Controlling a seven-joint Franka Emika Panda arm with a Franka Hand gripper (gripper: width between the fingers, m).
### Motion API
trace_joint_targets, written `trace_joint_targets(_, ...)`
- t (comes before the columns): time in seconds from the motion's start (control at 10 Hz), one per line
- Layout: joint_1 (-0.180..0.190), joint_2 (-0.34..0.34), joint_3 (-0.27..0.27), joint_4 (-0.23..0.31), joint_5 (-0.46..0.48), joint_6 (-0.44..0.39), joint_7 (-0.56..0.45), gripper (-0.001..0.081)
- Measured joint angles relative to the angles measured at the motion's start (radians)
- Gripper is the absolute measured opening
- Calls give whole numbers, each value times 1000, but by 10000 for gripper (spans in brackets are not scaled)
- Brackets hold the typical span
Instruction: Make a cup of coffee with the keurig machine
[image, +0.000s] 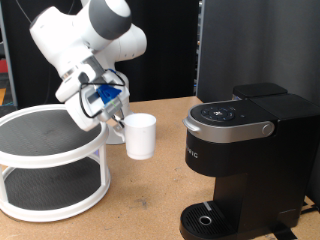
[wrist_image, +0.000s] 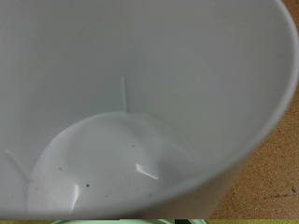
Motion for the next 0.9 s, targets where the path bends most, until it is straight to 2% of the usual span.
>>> trace_joint_targets(0.6,260,184,-117,25,313,157,-207,72)
trace_joint_targets(0.9,377,300,-159,66,559,167,-370,72)
